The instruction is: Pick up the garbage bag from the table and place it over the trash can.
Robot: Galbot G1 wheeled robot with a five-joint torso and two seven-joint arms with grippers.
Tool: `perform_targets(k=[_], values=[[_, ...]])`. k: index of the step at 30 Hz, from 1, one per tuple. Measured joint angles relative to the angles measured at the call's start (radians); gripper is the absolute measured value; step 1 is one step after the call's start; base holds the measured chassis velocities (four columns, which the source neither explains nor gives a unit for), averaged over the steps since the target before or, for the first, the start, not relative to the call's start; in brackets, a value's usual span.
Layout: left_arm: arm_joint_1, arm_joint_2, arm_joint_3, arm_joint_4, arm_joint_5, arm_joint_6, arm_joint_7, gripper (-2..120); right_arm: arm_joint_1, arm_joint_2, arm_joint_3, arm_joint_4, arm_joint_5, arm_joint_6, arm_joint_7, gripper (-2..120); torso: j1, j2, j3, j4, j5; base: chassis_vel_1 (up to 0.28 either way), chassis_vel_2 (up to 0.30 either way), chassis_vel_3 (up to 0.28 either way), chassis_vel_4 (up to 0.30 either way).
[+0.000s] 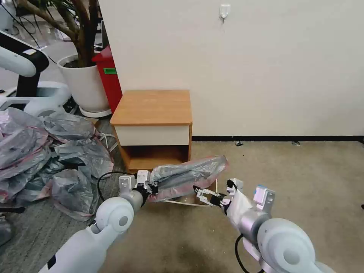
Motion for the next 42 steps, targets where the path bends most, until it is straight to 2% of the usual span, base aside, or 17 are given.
perform_targets(k=[7, 13, 14, 16, 23, 24, 27, 29, 31, 34, 36, 37, 39, 42], values=[[0.003, -0.001, 0.004, -0.009, 0.002, 0.0, 0.001, 1, 0.019, 0.049, -0.005, -0.042, 0.015, 0.01, 0.004, 109, 0.0, 0.0, 0.0, -0.0001, 0.0001, 0.0, 0.0, 0.0, 0.0], [0.011, -0.002, 0.003, -0.02, 0.002, 0.0, 0.001, 1, 0.04, 0.086, -0.008, -0.088, 0.013, 0.019, 0.005, 97, 0.0, 0.0, 0.0, -0.0001, 0.0, 0.0, 0.0, 0.0, 0.0], [0.014, -0.002, 0.002, -0.025, 0.002, 0.0, 0.001, 1, 0.045, 0.096, -0.007, -0.102, 0.009, 0.02, 0.005, 89, 0.0, 0.0, 0.0, -0.0001, 0.0001, 0.0, 0.0, 0.0, 0.0], [0.015, -0.002, 0.001, -0.026, 0.002, 0.0, 0.001, 1, 0.047, 0.1, -0.006, -0.109, 0.006, 0.022, 0.004, 86, 0.0, 0.0, 0.0, 0.0, 0.0001, 0.0, 0.0, 0.0, 0.0], [0.02, -0.002, 0.0, -0.027, 0.003, 0.0, 0.003, 1, 0.054, 0.106, 0.0, -0.13, -0.017, 0.028, -0.003, 56, 0.0, 0.0, 0.0, 0.0, 0.0001, 0.0, 0.0, 0.0, 0.0], [0.02, -0.002, 0.0, -0.027, 0.003, 0.0, 0.003, 1, 0.054, 0.106, 0.0, -0.13, -0.017, 0.028, -0.003, 56, 0.0, 0.0, 0.0, 0.0, 0.0001, 0.0, 0.0, 0.0, 0.0], [0.019, -0.002, 0.002, -0.027, 0.003, 0.0, 0.003, 1, 0.052, 0.106, -0.001, -0.131, -0.03, 0.028, -0.008, 43, 0.0, 0.0, 0.0, 0.0, 0.0001, 0.0, 0.0, 0.0, 0.0], [0.019, -0.002, 0.003, -0.027, 0.003, 0.0, 0.003, 1, 0.05, 0.106, -0.002, -0.131, -0.033, 0.028, -0.01, 39, 0.0, 0.0, 0.0, -0.0001, 0.0001, 0.0, 0.0, 0.0, 0.0], [0.017, -0.001, 0.003, -0.027, 0.003, 0.0, 0.003, 1, 0.047, 0.104, -0.003, -0.131, -0.043, 0.028, -0.016, 28, 0.0, 0.0, 0.0, -0.0001, 0.0001, 0.0, 0.0, 0.0, 0.0], [0.017, -0.001, 0.003, -0.026, 0.003, 0.0, 0.003, 1, 0.045, 0.103, -0.003, -0.131, -0.048, 0.028, -0.021, 22, 0.0, 0.0, 0.0, -0.0001, 0.0001, 0.0, 0.0, 0.0, 0.0], [0.017, 0.0, 0.003, -0.024, 0.003, 0.0, 0.003, 1, 0.043, 0.097, -0.003, -0.129, -0.058, 0.03, -0.029, 9, 0.0, 0.0, 0.0, -0.0001, 0.0001, 0.0, 0.0, 0.0, 0.0], [0.017, 0.0, 0.003, -0.024, 0.003, 0.0, 0.003, 1, 0.043, 0.097, -0.003, -0.129, -0.058, 0.03, -0.029, 9, 0.0, 0.0, 0.0, -0.0001, 0.0001, 0.0, 0.0, 0.0, 0.0], [0.017, 0.0, 0.003, -0.022, 0.004, -0.001, 0.003, 1, 0.041, 0.091, -0.004, -0.128, -0.065, 0.033, -0.035, 0, 0.0, 0.0, 0.0, -0.0001, 0.0001, 0.0, 0.0, 0.0, 0.0], [0.018, -0.001, 0.002, -0.018, 0.005, -0.003, 0.003, 1, 0.039, 0.086, -0.004, -0.127, -0.073, 0.039, -0.043, 0, 0.0, 0.0, 0.0, 0.0, 0.0001, 0.0, 0.0, 0.0, 0.0]])
